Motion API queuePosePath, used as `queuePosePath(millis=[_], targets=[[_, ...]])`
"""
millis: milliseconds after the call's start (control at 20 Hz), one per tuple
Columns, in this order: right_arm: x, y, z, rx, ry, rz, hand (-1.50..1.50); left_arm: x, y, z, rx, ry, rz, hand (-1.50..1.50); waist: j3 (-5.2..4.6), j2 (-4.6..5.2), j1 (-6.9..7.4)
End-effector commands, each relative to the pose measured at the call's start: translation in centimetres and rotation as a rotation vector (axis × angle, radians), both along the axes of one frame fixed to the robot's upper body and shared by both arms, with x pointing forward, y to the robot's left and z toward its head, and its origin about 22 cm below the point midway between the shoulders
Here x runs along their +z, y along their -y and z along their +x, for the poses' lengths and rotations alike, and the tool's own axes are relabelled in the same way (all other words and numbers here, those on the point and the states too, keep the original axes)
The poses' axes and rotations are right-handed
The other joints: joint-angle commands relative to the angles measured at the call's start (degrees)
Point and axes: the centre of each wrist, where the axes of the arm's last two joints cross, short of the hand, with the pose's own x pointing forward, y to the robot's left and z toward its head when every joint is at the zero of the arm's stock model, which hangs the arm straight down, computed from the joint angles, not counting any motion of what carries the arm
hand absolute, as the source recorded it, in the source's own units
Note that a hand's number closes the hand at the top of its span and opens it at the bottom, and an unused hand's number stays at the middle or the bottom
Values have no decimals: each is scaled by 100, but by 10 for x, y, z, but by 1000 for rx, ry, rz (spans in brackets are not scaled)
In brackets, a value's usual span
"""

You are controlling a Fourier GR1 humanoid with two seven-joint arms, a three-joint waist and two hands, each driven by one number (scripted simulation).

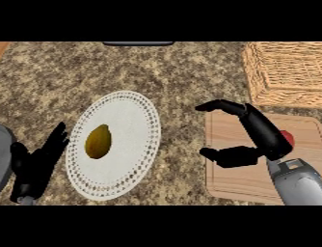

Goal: Pick the bell pepper from the cutting board and place it in the basket

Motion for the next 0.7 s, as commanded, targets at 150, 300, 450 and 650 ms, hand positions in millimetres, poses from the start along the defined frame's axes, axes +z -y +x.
queuePosePath(millis=[150,300,450,650], targets=[[48,32,11,-296,253,-553,-150,-30,-10,-27,50,-184,18,0,-96,-20,-166],[97,21,10,-377,304,-675,-150,-29,-13,-32,46,-178,25,0,-98,-49,-118],[134,21,-2,-375,298,-856,-150,-25,-22,-35,52,-193,19,0,-95,-73,-161],[179,23,-14,-322,240,-1000,-150,-35,-12,-28,81,-191,7,0,-92,-45,-274]])
